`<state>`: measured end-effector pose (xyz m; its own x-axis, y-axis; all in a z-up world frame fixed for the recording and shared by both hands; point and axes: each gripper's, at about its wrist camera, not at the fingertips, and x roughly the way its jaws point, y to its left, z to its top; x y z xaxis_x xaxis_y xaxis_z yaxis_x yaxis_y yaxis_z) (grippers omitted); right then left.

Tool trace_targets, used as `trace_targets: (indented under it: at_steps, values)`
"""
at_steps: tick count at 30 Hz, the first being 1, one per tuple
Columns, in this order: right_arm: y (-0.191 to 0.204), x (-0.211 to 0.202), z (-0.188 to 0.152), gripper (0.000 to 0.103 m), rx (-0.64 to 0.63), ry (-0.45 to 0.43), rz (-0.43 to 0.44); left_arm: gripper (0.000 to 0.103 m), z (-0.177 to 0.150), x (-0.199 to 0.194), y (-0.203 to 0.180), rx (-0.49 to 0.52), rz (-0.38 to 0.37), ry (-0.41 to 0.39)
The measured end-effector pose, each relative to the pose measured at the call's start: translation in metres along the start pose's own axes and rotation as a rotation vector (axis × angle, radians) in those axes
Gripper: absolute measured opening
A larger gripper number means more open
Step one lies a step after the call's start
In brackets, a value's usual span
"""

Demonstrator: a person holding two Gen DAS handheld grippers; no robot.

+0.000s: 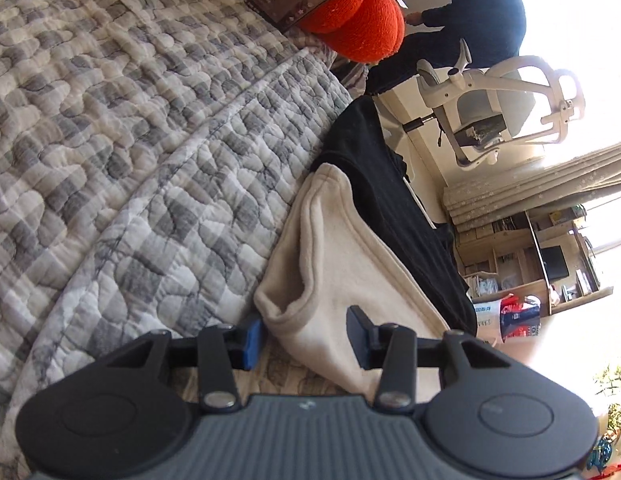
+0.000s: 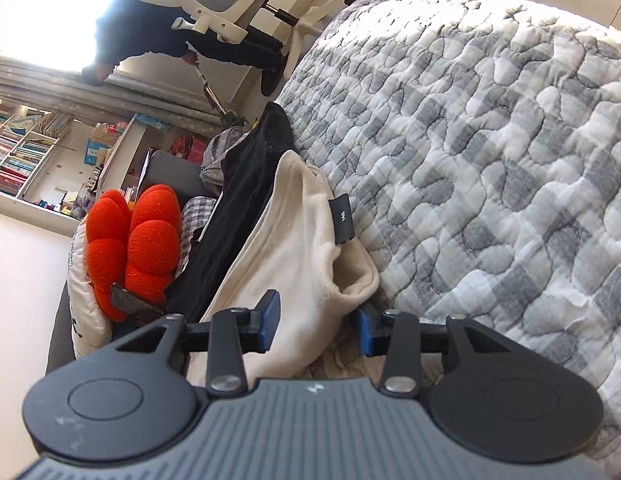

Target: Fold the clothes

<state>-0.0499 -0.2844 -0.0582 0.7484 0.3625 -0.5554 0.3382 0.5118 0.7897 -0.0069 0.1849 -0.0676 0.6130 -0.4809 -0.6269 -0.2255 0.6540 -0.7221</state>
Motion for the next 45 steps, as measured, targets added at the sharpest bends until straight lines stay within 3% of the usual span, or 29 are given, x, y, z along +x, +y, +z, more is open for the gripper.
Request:
trace_targets:
  at_steps: [1, 3, 9, 15, 19, 26, 32, 33, 35, 36, 40, 45]
  values:
    - [0.000, 0.000, -0.001, 0.029, 0.001, -0.011, -0.015, 0.039, -0.001, 0.001, -0.001, -0.011, 0.020, -0.030]
    - [-0.001, 0.001, -0.003, 0.014, 0.000, -0.036, -0.055, 0.012, -0.001, 0.001, 0.001, -0.031, 0.078, -0.071]
    - [0.014, -0.003, -0.010, 0.008, -0.056, -0.130, -0.137, 0.009, -0.006, -0.013, 0.001, -0.056, 0.175, -0.156]
    - [0.026, -0.018, -0.018, 0.007, -0.056, -0.182, -0.132, 0.009, -0.014, -0.034, -0.001, -0.074, 0.213, -0.186]
    - [0.028, -0.030, -0.023, 0.006, -0.040, -0.182, -0.132, 0.009, -0.021, -0.052, -0.007, -0.062, 0.204, -0.183]
    - [0.017, -0.055, -0.035, 0.006, 0.005, -0.127, -0.137, 0.009, -0.043, -0.079, 0.006, -0.091, 0.194, -0.100]
    - [0.003, -0.048, -0.039, 0.011, 0.018, -0.052, -0.160, 0.015, -0.046, -0.060, 0.006, 0.045, 0.226, 0.048]
    - [0.001, -0.046, -0.038, 0.018, 0.020, -0.039, -0.161, 0.027, -0.044, -0.057, 0.003, 0.109, 0.208, 0.082]
    - [0.000, -0.047, -0.035, 0.019, 0.010, -0.034, -0.164, 0.045, -0.042, -0.055, 0.001, 0.203, 0.164, 0.132]
    - [-0.001, -0.047, -0.034, 0.021, 0.005, -0.031, -0.165, 0.049, -0.039, -0.054, 0.002, 0.213, 0.153, 0.142]
    - [-0.004, -0.049, -0.028, 0.037, -0.016, -0.021, -0.169, 0.048, -0.026, -0.053, 0.008, 0.234, 0.118, 0.161]
    - [-0.006, -0.050, -0.021, 0.037, -0.046, -0.011, -0.175, 0.045, -0.010, -0.049, 0.002, 0.275, 0.117, 0.108]
